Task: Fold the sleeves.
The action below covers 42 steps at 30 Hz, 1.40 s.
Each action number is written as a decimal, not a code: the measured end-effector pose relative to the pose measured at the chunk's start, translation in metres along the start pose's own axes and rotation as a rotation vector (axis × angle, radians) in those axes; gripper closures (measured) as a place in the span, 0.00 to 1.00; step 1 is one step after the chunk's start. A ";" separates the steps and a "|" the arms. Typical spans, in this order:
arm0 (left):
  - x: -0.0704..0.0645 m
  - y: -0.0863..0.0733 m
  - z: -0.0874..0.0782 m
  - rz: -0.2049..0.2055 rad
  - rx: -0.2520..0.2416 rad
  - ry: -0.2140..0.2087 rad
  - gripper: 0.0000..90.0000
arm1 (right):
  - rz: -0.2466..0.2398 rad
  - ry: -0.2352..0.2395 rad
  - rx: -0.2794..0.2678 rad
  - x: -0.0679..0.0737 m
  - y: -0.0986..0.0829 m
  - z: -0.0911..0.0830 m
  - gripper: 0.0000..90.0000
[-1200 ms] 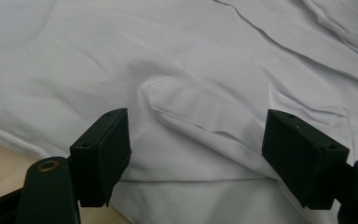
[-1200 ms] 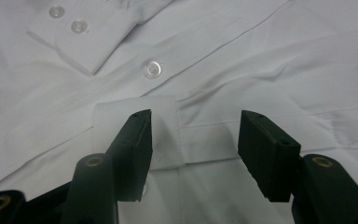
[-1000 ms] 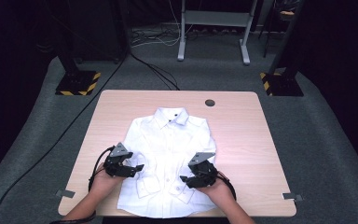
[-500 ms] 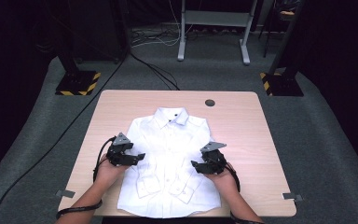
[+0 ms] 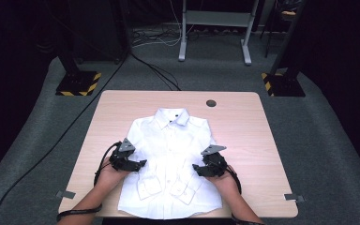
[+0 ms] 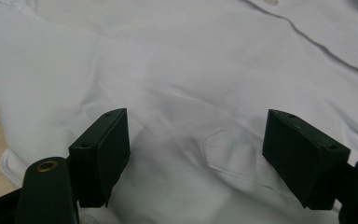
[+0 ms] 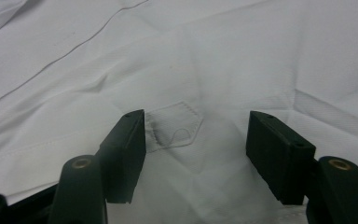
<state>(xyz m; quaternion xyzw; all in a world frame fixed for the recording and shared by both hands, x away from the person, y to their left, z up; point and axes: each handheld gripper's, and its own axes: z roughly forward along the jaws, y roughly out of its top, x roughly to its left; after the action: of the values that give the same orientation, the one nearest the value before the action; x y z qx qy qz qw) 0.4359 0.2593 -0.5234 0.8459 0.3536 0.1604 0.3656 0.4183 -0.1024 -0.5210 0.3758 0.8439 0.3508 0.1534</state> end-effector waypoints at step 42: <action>-0.010 -0.015 -0.017 -0.024 0.003 -0.106 0.25 | 0.009 0.006 -0.009 0.002 -0.003 -0.002 0.37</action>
<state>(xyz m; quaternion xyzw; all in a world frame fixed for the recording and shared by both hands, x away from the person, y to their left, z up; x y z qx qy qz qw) 0.4125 0.2682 -0.5230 0.8494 0.3440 0.1106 0.3846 0.4146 -0.1032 -0.5220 0.3777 0.8412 0.3564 0.1508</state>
